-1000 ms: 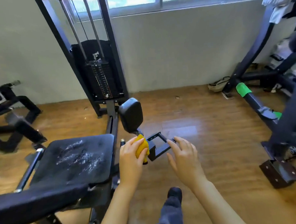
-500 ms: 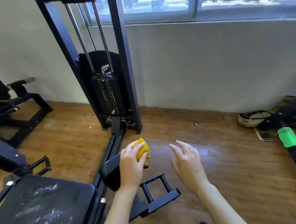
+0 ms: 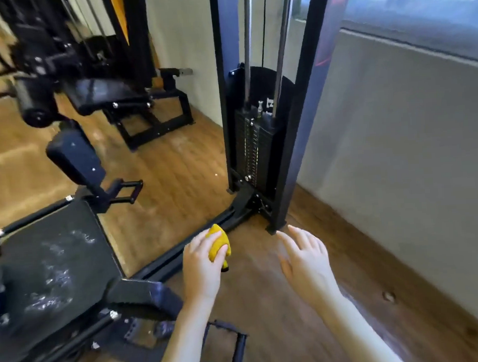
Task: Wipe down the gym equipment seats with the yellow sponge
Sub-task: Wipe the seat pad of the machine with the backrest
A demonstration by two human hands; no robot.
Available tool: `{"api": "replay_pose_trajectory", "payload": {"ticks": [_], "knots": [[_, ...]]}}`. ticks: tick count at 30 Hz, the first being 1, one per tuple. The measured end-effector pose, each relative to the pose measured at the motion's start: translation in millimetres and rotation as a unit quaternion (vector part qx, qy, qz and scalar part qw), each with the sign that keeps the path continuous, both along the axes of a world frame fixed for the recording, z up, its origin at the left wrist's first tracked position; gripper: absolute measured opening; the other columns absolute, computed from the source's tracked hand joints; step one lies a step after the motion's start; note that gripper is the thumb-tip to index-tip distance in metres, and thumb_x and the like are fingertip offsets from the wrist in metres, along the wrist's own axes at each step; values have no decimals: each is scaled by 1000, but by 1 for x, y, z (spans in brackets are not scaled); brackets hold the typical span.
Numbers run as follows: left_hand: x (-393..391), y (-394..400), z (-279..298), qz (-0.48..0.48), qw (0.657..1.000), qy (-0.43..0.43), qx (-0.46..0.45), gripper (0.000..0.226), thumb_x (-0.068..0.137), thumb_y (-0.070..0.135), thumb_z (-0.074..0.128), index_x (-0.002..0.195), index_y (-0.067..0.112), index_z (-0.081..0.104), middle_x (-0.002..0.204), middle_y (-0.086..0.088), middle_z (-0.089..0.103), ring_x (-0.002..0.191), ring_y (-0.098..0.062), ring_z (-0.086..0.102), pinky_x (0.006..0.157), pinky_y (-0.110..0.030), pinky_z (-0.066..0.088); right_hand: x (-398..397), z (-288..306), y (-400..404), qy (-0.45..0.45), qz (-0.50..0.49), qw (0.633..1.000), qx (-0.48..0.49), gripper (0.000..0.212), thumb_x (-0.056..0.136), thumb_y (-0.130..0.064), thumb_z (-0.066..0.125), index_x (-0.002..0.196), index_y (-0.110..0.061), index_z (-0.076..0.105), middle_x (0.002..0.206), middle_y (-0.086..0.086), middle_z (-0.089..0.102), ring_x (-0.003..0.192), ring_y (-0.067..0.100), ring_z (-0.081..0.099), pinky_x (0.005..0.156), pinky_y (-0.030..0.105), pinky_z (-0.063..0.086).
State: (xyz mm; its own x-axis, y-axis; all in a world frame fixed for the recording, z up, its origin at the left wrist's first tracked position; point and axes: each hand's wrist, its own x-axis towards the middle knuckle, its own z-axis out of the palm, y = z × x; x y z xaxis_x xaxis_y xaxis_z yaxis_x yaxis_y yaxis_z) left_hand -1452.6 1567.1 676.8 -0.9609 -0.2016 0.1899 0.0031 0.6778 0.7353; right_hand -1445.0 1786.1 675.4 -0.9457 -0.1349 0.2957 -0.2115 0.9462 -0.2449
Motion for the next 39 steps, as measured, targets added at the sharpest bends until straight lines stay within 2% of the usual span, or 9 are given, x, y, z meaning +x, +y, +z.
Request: {"api": "replay_pose_trajectory", "payload": {"ticks": [4, 10, 17, 24, 26, 29, 33, 36, 39], "knots": [[-24, 16, -1, 61, 998, -13, -19, 33, 87, 15, 70, 120, 14, 67, 128, -5, 58, 118, -24, 50, 97, -29, 39, -59, 1, 12, 3, 74, 997, -3, 49, 77, -17, 78, 123, -12, 63, 125, 17, 61, 113, 38, 59, 93, 53, 47], [-85, 18, -7, 165, 986, -8, -8, 34, 89, 18, 69, 122, 15, 66, 130, 1, 56, 119, -15, 46, 97, -16, 30, -151, -10, -5, -3, 157, 988, -6, 50, 74, -19, 81, 121, -13, 65, 124, 15, 62, 112, 36, 60, 91, 51, 48], [-184, -7, -10, 280, 959, 12, 41, 34, 88, 18, 69, 122, 15, 65, 131, 0, 57, 119, -20, 49, 95, -22, 34, -272, -15, -57, -14, 248, 969, 0, 46, 75, -21, 78, 118, -13, 67, 122, 13, 63, 109, 34, 61, 89, 49, 50], [-246, -60, 1, 376, 927, 7, 12, 34, 88, 18, 70, 121, 16, 66, 129, 0, 58, 115, -21, 51, 94, -24, 38, -367, 3, -134, -24, 362, 932, -5, 53, 74, -22, 81, 123, -14, 63, 125, 12, 61, 112, 34, 60, 91, 49, 50], [-254, -75, 2, 413, 911, 4, 8, 34, 87, 19, 70, 121, 16, 66, 129, -1, 59, 116, -22, 52, 96, -27, 42, -389, 1, -160, -21, 405, 914, -7, 53, 74, -22, 81, 124, -14, 62, 125, 12, 62, 112, 34, 60, 92, 49, 49], [-263, -92, 1, 473, 881, -9, -1, 34, 89, 20, 68, 123, 16, 65, 130, 0, 58, 117, -19, 50, 97, -22, 39, -420, -9, -204, -25, 472, 881, -14, 51, 78, -21, 78, 125, -14, 61, 127, 14, 60, 113, 36, 59, 92, 50, 48], [-267, -109, 1, 574, 818, -12, 6, 34, 89, 21, 67, 123, 15, 65, 129, 0, 58, 115, -18, 49, 99, -27, 40, -443, -16, -258, -49, 557, 829, -8, 49, 80, -21, 75, 126, -13, 61, 130, 15, 58, 116, 37, 57, 94, 52, 47], [-262, -120, -3, 635, 772, -7, 21, 33, 90, 21, 67, 122, 17, 65, 128, 0, 59, 111, -19, 49, 94, -36, 47, -448, -16, -296, -51, 617, 785, -5, 48, 79, -20, 77, 124, -12, 62, 128, 15, 59, 114, 37, 58, 92, 52, 47], [-251, -133, -4, 685, 728, -22, 18, 32, 89, 17, 68, 120, 15, 66, 126, -3, 60, 109, -27, 53, 92, -26, 38, -443, -18, -332, -62, 665, 744, -2, 46, 78, -19, 78, 121, -11, 64, 126, 16, 60, 112, 38, 59, 91, 52, 48]]}}
